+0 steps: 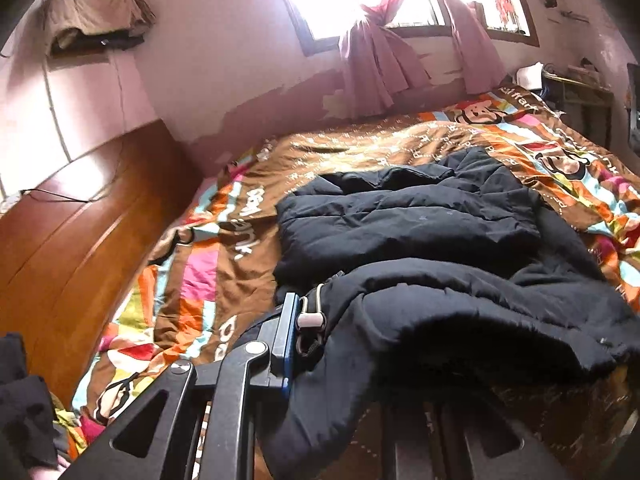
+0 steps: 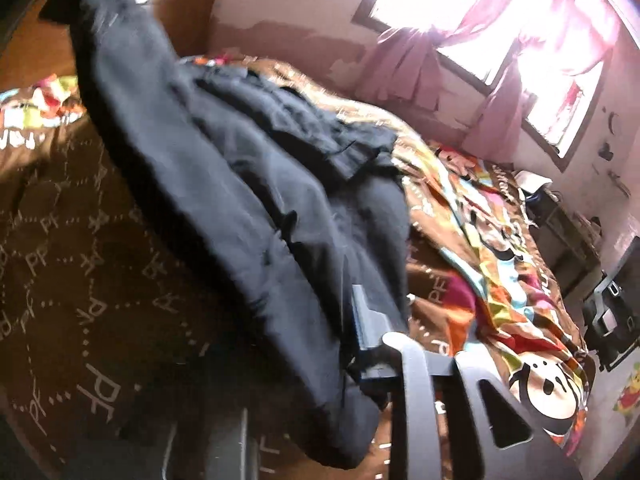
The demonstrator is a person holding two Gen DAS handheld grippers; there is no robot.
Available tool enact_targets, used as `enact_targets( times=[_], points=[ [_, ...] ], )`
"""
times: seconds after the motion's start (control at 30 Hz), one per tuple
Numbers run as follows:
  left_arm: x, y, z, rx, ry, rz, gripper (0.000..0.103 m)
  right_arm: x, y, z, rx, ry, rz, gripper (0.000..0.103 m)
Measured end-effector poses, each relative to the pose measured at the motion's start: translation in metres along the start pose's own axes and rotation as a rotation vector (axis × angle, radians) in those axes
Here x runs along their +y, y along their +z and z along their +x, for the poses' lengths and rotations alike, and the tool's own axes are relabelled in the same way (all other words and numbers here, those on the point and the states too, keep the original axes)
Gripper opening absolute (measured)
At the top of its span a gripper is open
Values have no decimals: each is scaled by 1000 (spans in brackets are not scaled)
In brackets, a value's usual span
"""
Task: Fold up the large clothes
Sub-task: 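Lift the held jacket up off the quilt with both tools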
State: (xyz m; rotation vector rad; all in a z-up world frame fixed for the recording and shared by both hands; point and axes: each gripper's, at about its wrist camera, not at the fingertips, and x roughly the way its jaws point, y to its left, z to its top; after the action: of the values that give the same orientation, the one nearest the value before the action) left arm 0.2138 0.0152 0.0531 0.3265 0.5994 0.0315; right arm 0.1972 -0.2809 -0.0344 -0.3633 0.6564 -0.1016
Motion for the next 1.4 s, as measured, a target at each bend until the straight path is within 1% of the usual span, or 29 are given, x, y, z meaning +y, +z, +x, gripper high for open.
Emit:
enact_targets(
  times=[0.07, 0.1, 0.17, 0.27, 0.3, 0.4, 0.57, 0.8, 0.9, 0.97, 1.07, 1.17, 1.33, 1.4],
  points=[
    [1, -13, -11, -39, 22, -16, 16, -6, 2, -9, -42, -11, 22, 11],
    [3, -20, -19, -61, 32, -29, 16, -11, 5, -16, -79, -24, 37, 10],
    [8, -32, -33, -98, 48, -59, 16, -17, 9, -29, -136, -37, 59, 8],
    [18, -44, -53, -128, 49, -111, 16, -21, 11, -54, -209, -48, 86, 8],
    [21, -46, -59, -136, 47, -125, 16, -25, 13, -66, -246, -56, 92, 8],
    [28, -54, -89, -185, 54, -144, 15, -33, 14, -94, -321, -66, 109, 7],
    [39, -63, -135, -241, 54, -160, 15, -42, 13, -148, -428, -79, 109, 7],
    [51, -72, -194, -298, 69, -164, 15, -48, 6, -207, -533, -80, 93, 6],
    [56, -68, -211, -330, 83, -154, 15, -51, 6, -230, -590, -93, 101, 6],
    [57, -63, -215, -344, 86, -146, 15, -51, 9, -238, -612, -104, 106, 6],
    [58, -50, -202, -337, 82, -128, 15, -57, 20, -227, -612, -102, 112, 6],
    [56, -40, -180, -302, 70, -115, 15, -57, 29, -208, -580, -93, 113, 6],
    [49, -24, -137, -251, 68, -92, 15, -67, 53, -155, -507, -53, 126, 6],
    [48, -14, -114, -223, 71, -88, 15, -69, 65, -133, -488, -42, 121, 6]
  ],
)
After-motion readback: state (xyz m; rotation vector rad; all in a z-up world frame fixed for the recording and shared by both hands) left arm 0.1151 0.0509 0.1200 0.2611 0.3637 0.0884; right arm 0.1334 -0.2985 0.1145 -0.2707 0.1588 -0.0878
